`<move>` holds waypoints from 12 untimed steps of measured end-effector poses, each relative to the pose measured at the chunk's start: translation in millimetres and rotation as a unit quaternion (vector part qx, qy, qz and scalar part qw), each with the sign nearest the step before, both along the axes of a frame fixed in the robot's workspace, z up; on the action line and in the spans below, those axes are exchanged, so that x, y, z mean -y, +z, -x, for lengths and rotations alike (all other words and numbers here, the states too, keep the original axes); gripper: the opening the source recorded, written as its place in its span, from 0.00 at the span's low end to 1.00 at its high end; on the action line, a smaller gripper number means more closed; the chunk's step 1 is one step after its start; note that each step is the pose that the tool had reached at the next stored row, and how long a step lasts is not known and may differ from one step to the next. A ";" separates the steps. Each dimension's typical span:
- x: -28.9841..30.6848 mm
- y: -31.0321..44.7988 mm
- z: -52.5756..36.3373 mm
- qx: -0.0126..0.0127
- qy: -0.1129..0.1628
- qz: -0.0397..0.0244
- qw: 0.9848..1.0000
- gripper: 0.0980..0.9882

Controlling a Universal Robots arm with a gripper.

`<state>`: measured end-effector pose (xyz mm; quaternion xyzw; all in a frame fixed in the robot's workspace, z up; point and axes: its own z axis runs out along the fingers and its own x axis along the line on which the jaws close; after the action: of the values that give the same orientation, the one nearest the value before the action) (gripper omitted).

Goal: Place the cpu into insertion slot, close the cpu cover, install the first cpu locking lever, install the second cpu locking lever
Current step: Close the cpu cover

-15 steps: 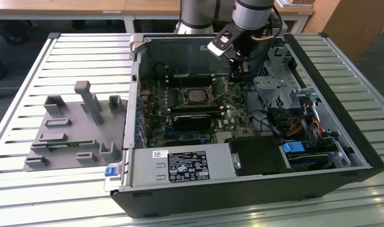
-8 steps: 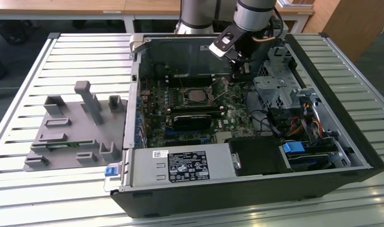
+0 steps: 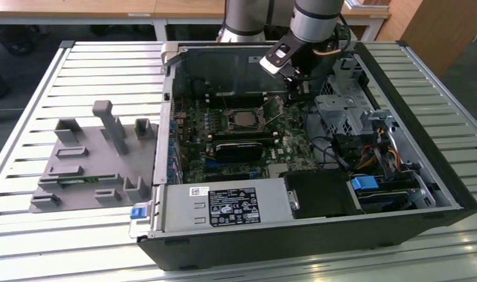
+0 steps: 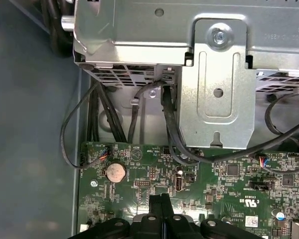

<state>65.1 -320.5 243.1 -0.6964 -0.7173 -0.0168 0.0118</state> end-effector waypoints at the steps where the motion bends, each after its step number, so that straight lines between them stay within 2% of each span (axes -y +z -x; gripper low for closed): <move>1: 0.0 -0.2 0.0 0.000 0.000 0.000 1.000 0.01; 6: 0.0 -0.3 4.0 0.000 0.000 0.000 1.000 0.01; 12: 0.0 -0.3 15.9 0.000 0.000 0.000 1.000 0.01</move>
<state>49.1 -320.5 242.8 -0.6964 -0.7174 -0.0168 0.0118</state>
